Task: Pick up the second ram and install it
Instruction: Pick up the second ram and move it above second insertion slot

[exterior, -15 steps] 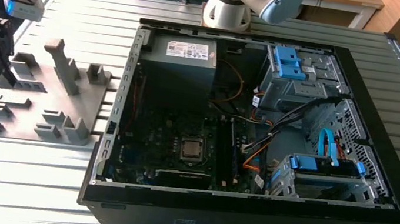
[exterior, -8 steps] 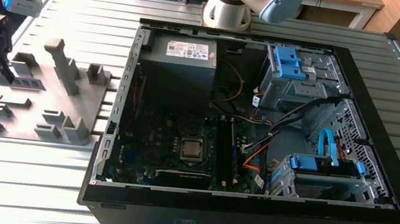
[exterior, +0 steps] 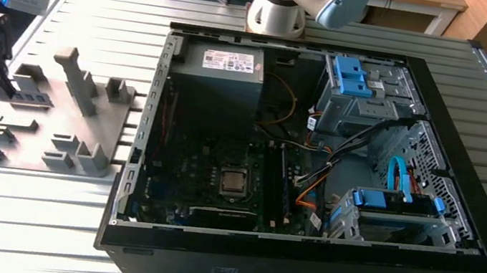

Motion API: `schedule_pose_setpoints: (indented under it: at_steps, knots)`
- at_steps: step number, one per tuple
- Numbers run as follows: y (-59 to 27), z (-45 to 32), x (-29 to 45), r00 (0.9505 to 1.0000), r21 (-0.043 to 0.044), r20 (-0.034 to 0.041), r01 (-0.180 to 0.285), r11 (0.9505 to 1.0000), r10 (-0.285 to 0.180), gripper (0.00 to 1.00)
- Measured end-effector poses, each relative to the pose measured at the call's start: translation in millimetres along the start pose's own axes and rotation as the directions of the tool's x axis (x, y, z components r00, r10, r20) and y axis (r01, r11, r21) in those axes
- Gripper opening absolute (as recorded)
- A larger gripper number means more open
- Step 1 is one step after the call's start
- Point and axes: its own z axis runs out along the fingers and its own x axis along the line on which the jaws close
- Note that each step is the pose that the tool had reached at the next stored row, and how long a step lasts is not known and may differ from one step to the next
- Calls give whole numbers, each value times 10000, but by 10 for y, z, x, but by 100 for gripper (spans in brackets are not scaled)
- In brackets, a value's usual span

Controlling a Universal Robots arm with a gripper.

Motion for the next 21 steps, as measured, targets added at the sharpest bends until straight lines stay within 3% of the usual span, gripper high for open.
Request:
schedule_pose_setpoints:
  at_steps: [21]
  knots:
    - [6,-206,-5,10000,-1,0,0,10000,0,14]
